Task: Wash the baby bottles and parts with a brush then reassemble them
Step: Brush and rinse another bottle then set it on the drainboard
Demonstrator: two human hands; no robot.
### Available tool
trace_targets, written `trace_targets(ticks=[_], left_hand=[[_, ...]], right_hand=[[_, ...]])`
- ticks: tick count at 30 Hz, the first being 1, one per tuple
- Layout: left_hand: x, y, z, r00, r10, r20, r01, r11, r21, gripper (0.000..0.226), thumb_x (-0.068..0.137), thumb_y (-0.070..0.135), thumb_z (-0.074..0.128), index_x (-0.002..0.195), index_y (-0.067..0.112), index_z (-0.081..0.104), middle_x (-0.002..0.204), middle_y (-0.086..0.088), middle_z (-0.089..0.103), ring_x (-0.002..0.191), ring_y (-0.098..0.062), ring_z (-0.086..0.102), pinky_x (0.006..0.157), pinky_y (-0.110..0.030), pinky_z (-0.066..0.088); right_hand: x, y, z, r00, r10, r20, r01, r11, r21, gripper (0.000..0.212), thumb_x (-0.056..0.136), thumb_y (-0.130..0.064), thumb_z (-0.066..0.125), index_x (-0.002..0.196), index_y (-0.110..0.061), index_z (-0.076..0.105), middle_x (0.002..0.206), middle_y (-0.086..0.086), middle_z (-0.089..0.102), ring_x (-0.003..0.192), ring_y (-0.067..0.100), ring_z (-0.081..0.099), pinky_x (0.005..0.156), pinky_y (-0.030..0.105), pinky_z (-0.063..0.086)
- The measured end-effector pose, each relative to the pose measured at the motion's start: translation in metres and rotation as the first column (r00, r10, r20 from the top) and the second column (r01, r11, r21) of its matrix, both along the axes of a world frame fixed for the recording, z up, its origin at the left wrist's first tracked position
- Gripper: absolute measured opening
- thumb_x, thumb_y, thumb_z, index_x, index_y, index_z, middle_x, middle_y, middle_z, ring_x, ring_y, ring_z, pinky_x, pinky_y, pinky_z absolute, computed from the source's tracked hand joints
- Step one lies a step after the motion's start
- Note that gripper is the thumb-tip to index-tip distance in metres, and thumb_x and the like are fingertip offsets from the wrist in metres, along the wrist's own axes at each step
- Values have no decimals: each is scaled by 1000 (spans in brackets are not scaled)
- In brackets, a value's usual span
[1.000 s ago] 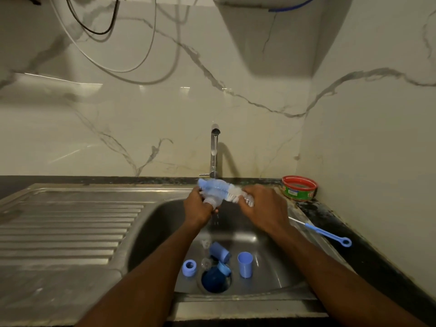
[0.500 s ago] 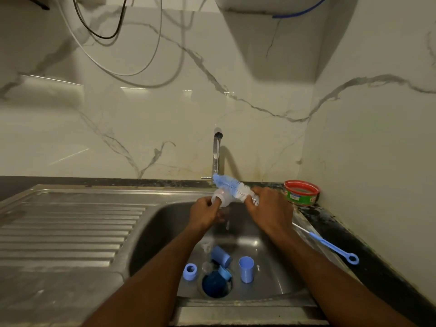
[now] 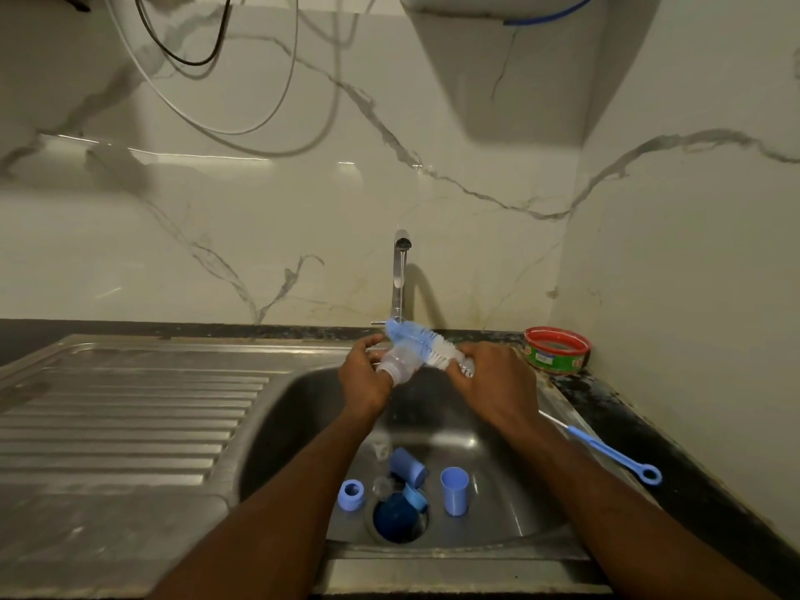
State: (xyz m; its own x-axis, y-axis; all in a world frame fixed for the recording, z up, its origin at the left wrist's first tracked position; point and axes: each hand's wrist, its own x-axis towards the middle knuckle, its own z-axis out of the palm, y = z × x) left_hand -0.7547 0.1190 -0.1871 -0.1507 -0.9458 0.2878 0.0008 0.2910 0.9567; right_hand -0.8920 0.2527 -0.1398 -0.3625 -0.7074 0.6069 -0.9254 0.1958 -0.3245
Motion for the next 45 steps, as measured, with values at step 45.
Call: trace_targets(ticks=[45], left_hand=[[-4,2,-5,991,-129,45,126,990,63,42,94,13,70,129,18,50,118,-13,65,86,-24,74,68,-35,64]], right_hand=[[-4,-4,-3,998,-60,-16,61,997,42,28,94,-49,59,111,-30,72,94,-4,73,80,17,66,66,32,52]])
